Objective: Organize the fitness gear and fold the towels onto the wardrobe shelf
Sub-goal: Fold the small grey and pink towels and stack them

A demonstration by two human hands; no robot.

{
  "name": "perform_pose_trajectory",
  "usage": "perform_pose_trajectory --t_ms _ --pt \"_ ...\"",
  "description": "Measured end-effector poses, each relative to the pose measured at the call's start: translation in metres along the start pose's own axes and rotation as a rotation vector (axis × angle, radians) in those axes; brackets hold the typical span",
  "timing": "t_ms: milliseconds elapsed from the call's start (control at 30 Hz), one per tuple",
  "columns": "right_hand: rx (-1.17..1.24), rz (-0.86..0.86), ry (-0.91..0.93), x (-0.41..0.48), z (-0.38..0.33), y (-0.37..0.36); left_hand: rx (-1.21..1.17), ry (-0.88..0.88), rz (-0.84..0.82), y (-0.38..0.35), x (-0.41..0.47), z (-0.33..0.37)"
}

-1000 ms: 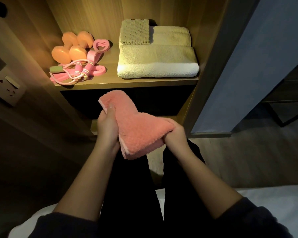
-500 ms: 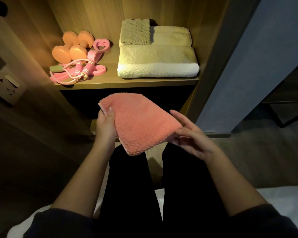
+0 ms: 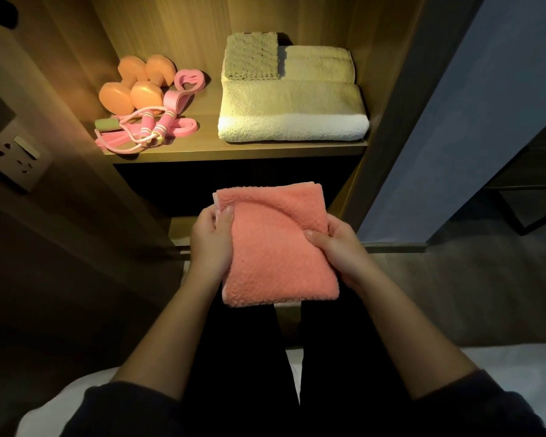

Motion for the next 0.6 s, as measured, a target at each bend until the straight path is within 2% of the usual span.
perform_pose_trajectory --t_ms 100,167,267,367,500,600 --pt "0.04 -0.052 -0.054 0.0 0.002 0.0 -0.136 0.16 -0.135 -0.012 -0.004 -0.005" --pt "0.064 -0.013 -0.077 -0.003 0.0 0.002 -0.11 0.095 -0.172 -0.017 -0.005 -0.002" --pt "-0.015 0.273 0.081 -0.003 -0.012 0.006 -0.051 -0.063 -0.1 -0.019 -0.007 0.008" --pt "-0.049 0.486 0.258 -0.009 -0.021 0.007 -0.084 -0.11 0.018 -0.021 -0.012 0.012" --pt "-0.022 0.497 0.313 -0.012 -0.026 0.011 -0.152 -0.031 -0.008 -0.024 -0.009 0.012" --pt "-0.086 0.424 0.331 -0.012 -0.032 0.015 -0.167 0.046 -0.086 -0.023 -0.003 0.012"
Point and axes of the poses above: each hand's wrist, its own x-axis towards the middle knuckle, its own y-axis out of the back of the hand, z = x × y, the point moved 5 cm from there along x, towards the middle knuckle, and after that the axes turned 9 degrees about -y, right-handed, at the moved point
